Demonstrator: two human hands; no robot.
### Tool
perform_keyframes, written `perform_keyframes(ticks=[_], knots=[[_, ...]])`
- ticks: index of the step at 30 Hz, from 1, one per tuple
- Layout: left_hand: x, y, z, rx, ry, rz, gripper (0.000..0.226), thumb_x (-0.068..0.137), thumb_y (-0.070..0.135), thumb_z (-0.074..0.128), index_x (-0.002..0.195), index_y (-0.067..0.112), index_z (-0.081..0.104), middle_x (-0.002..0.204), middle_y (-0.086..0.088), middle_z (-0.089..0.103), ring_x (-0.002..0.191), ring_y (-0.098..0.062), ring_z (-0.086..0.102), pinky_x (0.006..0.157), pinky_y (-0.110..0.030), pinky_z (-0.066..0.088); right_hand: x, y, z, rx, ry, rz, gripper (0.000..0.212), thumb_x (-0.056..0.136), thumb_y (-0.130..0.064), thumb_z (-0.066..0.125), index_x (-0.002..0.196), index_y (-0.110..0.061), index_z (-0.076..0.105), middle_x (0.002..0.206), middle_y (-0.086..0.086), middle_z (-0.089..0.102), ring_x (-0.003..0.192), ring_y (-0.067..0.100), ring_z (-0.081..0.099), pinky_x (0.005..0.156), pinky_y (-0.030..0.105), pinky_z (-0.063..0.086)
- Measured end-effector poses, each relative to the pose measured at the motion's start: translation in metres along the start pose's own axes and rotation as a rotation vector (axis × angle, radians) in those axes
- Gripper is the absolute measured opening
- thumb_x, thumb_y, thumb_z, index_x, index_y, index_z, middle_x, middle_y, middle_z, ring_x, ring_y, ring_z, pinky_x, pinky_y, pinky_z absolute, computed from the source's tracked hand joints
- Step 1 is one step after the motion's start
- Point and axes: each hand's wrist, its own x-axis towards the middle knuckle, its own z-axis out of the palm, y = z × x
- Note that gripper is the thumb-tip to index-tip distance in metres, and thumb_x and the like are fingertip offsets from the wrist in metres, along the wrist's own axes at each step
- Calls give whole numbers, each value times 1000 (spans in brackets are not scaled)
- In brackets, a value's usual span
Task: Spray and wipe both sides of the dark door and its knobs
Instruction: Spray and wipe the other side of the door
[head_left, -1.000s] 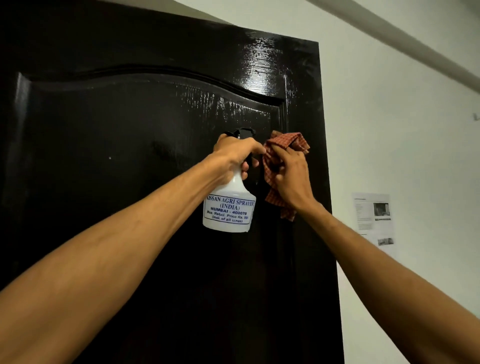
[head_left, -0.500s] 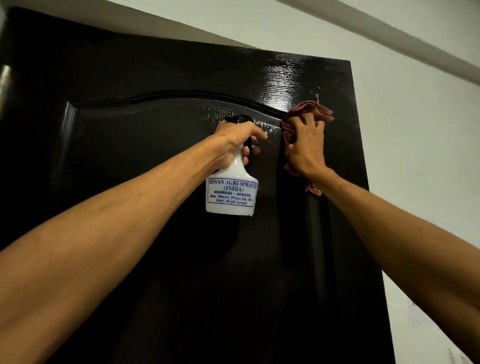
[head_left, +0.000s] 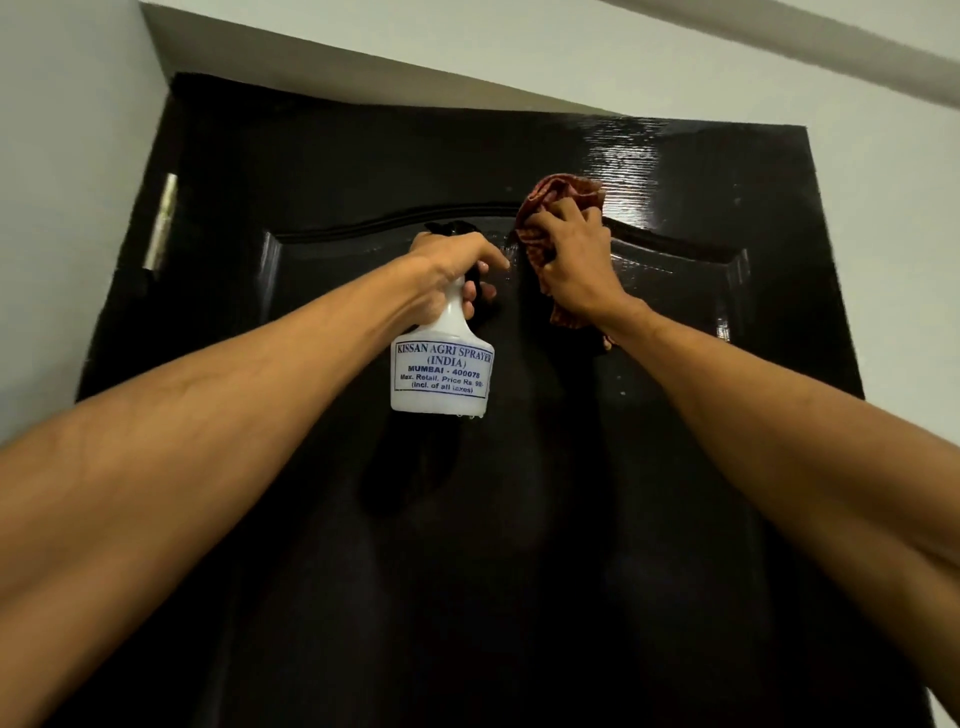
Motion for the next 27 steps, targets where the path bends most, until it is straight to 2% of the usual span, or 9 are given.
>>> perform_keyframes(ticks=[10,16,21,27], knots=[[-5,1,-102,47,148,7,16,82,12,78,92,9,65,79,-12,69,41,-6,44,42,-20,40,34,-93,35,-45,-41,-158,41,97,-20,56,139,-19,56,140,9,45,117,34,41,85,37,27],[-24,-22,-167,63,239,-33,16,83,10,77,95,7,68,82,-14,70,41,-7,44,44,-19,40,39,-161,60,-62,-122,-265,49,96,-22,60,144,-21,52,143,10,41,123,36,39,96,44,36],[-37,-38,-207,94,271,-59,17,85,9,74,101,6,69,88,-13,69,42,-7,44,42,-19,40,41,-207,74,-38,-165,-351,51,95,-24,62,145,-22,51,143,10,39,120,34,39,94,42,35],[-46,-43,-235,120,321,-46,8,85,10,75,89,8,68,85,-13,69,40,-6,45,45,-21,42,39,-250,89,-60,-156,-456,48,94,-24,59,141,-17,50,143,12,43,122,35,41,97,47,34]])
